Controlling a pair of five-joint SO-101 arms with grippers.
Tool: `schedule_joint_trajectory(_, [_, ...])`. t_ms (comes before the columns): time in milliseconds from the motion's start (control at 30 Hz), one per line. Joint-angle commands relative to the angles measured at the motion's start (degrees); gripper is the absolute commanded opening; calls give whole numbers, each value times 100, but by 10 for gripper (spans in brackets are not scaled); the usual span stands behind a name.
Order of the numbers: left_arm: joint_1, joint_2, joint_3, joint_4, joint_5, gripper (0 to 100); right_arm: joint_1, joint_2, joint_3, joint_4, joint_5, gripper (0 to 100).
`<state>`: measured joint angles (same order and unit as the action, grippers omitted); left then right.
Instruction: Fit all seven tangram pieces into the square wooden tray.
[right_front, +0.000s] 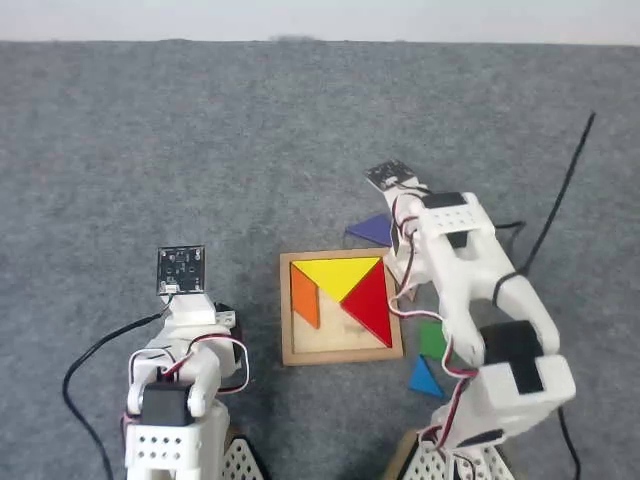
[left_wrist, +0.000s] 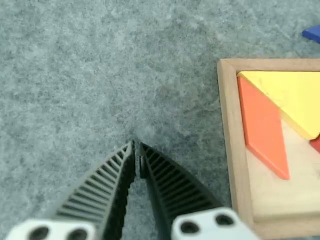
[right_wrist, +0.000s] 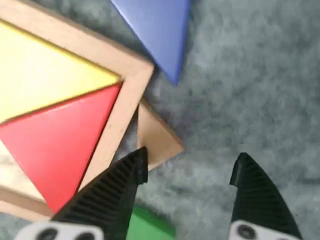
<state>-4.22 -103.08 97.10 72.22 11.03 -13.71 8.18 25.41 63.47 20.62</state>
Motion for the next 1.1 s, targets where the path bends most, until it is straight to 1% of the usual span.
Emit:
schedule_joint_trajectory(0, [-35, -114, -66, 9, -53, 13, -57, 259, -484, -92, 158, 275])
schedule_joint_trajectory(133, [-35, -114, -66, 9, -53, 13, -40, 585, -519, -295, 158, 274])
schedule_joint_trajectory(300, [-35, -114, -66, 9, -53, 13, -66, 681, -510, -163, 149, 274])
schedule_joint_trajectory(400, [-35, -114, -66, 9, -53, 13, 13, 681, -519, -4, -246, 262])
schedule_joint_trajectory(533, [-35, -114, -66, 9, -53, 13, 593, 681, -589, 180, -185, 208])
schedule_joint_trajectory(600, [-35, -114, -66, 9, -53, 13, 884, 690, -633, 180, -149, 209])
schedule_joint_trajectory(667, [-35, -114, -66, 9, -53, 13, 1007, 673, -668, 180, -149, 208])
schedule_joint_trajectory(867, [-35, -114, -66, 9, -53, 13, 796, 207, -651, 321, -202, 209])
schedule_joint_trajectory(967, [-35, -114, -66, 9, -53, 13, 505, -259, -651, 462, -229, 209])
schedule_joint_trajectory(1067, [-35, -114, -66, 9, -53, 13, 251, -532, -580, 382, -466, 209])
